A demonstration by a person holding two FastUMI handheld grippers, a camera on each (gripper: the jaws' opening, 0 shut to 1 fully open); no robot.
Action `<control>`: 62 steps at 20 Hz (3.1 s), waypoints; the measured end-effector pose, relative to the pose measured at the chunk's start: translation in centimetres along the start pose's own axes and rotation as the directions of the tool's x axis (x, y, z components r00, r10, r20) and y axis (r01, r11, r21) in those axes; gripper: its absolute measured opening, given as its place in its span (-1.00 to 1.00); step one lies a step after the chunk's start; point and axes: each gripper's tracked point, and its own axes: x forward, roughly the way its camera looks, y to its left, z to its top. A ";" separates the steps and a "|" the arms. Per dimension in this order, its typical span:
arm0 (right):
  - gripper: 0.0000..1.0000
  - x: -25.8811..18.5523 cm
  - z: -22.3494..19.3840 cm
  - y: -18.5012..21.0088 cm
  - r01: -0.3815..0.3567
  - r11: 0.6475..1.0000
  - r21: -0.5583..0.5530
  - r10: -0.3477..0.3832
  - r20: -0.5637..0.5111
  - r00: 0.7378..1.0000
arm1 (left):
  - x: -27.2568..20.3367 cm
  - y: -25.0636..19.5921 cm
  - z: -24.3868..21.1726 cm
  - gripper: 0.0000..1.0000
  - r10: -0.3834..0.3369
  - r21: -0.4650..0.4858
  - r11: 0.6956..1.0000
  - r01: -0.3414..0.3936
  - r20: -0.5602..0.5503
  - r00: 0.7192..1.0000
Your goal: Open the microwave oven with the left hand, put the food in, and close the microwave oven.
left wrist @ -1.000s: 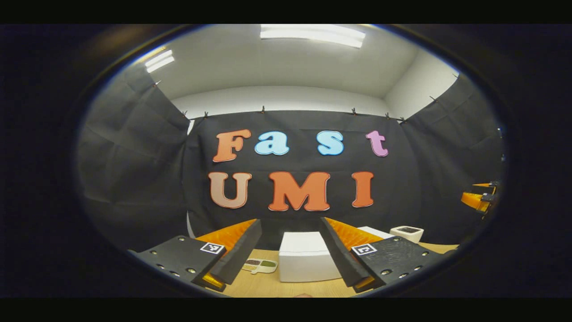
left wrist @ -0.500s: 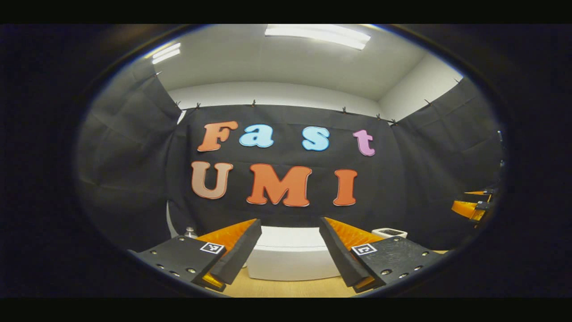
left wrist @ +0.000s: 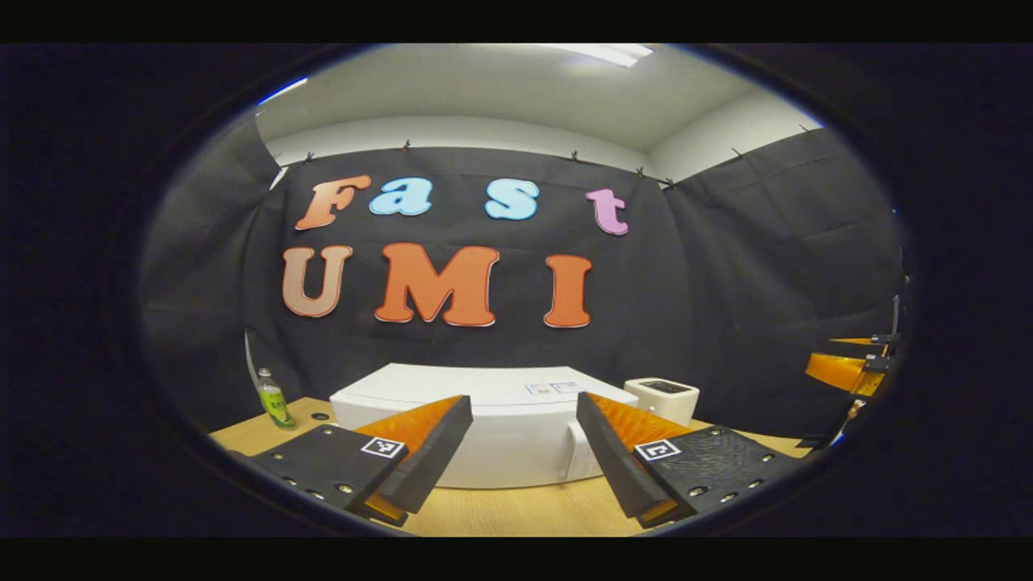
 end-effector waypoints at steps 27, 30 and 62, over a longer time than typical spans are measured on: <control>0.91 0.7 -13.7 -4.2 0.071 0.994 0.081 -0.050 -0.235 0.971 | 11.8 -5.8 -17.9 -0.66 0.122 0.022 0.993 -0.120 -0.222 0.968; 0.92 0.4 -14.3 -4.2 0.077 0.993 0.087 -0.052 -0.253 0.966 | 11.7 -5.8 -17.8 -0.77 0.140 0.038 0.990 -0.135 -0.224 0.964; 0.89 -0.8 -19.5 -0.2 0.010 0.994 0.107 0.034 -0.399 0.916 | -3.8 -4.6 -15.3 -0.74 0.013 -0.014 1.000 -0.016 -0.148 0.989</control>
